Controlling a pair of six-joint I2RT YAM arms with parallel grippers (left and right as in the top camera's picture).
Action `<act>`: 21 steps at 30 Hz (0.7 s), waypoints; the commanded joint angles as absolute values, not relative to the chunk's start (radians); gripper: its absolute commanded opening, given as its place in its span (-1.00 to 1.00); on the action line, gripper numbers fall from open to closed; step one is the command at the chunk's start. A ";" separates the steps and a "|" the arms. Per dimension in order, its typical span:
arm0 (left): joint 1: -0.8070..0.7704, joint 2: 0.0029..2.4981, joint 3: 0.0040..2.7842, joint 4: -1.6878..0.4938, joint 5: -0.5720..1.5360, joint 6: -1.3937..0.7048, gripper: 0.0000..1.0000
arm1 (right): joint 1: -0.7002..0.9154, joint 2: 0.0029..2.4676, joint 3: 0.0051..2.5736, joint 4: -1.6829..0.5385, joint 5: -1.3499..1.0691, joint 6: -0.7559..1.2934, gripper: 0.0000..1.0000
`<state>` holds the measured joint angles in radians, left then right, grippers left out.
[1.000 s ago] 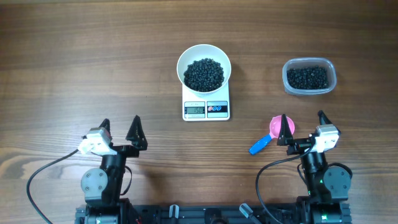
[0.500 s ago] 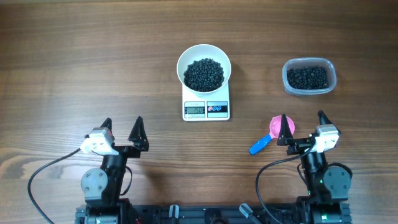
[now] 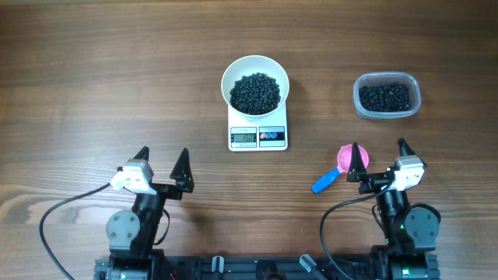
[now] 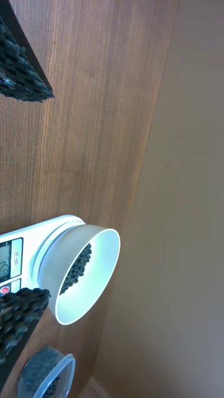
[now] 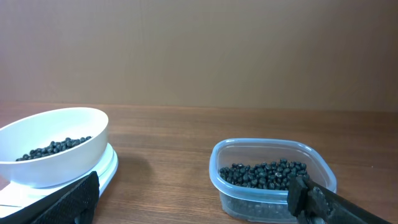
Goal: Scoop item into bowl and weigh 150g on scale
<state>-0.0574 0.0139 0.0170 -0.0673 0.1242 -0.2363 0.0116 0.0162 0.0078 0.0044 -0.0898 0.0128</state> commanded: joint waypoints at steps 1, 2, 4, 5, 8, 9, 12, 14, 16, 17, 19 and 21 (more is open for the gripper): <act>-0.061 0.009 0.006 -0.068 0.110 -0.208 1.00 | 0.015 0.005 0.005 0.006 -0.105 0.002 0.99; -0.061 0.009 0.006 -0.068 0.110 -0.208 1.00 | 0.015 0.005 0.005 0.006 -0.105 0.002 0.99; -0.061 0.009 0.006 -0.068 0.111 -0.208 1.00 | 0.015 0.005 0.005 0.006 -0.105 0.002 0.99; -0.061 0.009 0.006 -0.068 0.111 -0.208 1.00 | 0.015 0.005 0.005 0.006 -0.105 0.002 1.00; -0.061 0.009 0.006 -0.068 0.112 -0.209 1.00 | 0.015 0.005 0.005 0.006 -0.105 0.002 0.99; -0.061 0.009 0.006 -0.068 0.112 -0.209 1.00 | 0.015 0.005 0.005 0.006 -0.105 0.002 0.99; -0.061 0.009 0.006 -0.068 0.112 -0.208 1.00 | 0.015 0.005 0.005 0.006 -0.105 0.002 0.99; -0.061 0.009 0.006 -0.068 0.115 -0.208 1.00 | 0.015 0.005 0.005 0.006 -0.105 0.002 0.99; -0.061 0.009 0.006 -0.068 0.115 -0.208 1.00 | 0.015 0.005 0.005 0.006 -0.105 0.002 1.00; -0.061 0.009 0.006 -0.068 0.115 -0.207 1.00 | 0.015 0.005 0.005 0.006 -0.105 0.003 1.00; -0.061 0.009 0.006 -0.067 0.142 -0.157 1.00 | 0.015 0.005 0.005 0.006 -0.105 0.002 0.99; -0.061 0.009 0.006 -0.067 0.141 -0.157 1.00 | 0.015 0.005 0.005 0.006 -0.105 0.002 0.99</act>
